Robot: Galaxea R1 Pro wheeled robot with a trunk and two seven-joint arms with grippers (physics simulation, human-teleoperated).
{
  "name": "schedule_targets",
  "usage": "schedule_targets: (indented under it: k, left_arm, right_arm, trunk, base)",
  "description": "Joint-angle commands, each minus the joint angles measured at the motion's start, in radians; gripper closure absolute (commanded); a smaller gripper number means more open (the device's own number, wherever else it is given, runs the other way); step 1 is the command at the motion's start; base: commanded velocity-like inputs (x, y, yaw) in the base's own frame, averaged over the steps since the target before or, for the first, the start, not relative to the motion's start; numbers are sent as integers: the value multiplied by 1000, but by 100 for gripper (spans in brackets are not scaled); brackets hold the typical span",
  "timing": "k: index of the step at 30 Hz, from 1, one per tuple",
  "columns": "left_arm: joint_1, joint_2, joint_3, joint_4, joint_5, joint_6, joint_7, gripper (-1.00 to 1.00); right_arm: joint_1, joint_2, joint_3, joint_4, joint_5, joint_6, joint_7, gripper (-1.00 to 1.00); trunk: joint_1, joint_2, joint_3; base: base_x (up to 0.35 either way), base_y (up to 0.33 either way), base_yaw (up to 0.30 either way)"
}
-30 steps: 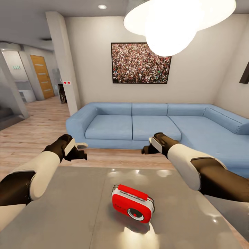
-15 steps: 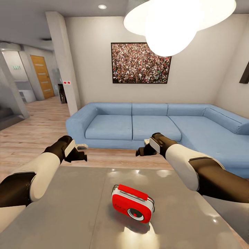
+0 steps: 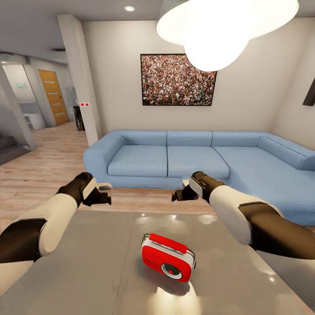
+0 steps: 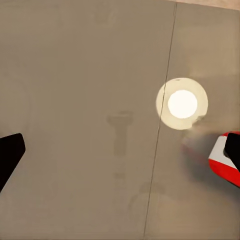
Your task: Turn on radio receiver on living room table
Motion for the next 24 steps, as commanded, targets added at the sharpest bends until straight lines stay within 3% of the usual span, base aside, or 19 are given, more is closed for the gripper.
schedule_targets:
  k: [1,12,24]
  left_arm:
    - [4,0,0,-1,0,0,0,-100]
    - [27,0,0,-1,0,-12,0,-100]
    - [32,0,0,0,0,-20,0,-100]
  right_arm:
    - [12,0,0,0,0,-1,0,-100]
    - [88,-9,1,-1,6,-29,0,-100]
    - [100,1,3,0,3,-53,1,-100]
  trunk:
    - [0,0,0]
    - [0,0,0]
    - [0,0,0]
  base:
    - [0,0,0]
    - [0,0,0]
    - [0,0,0]
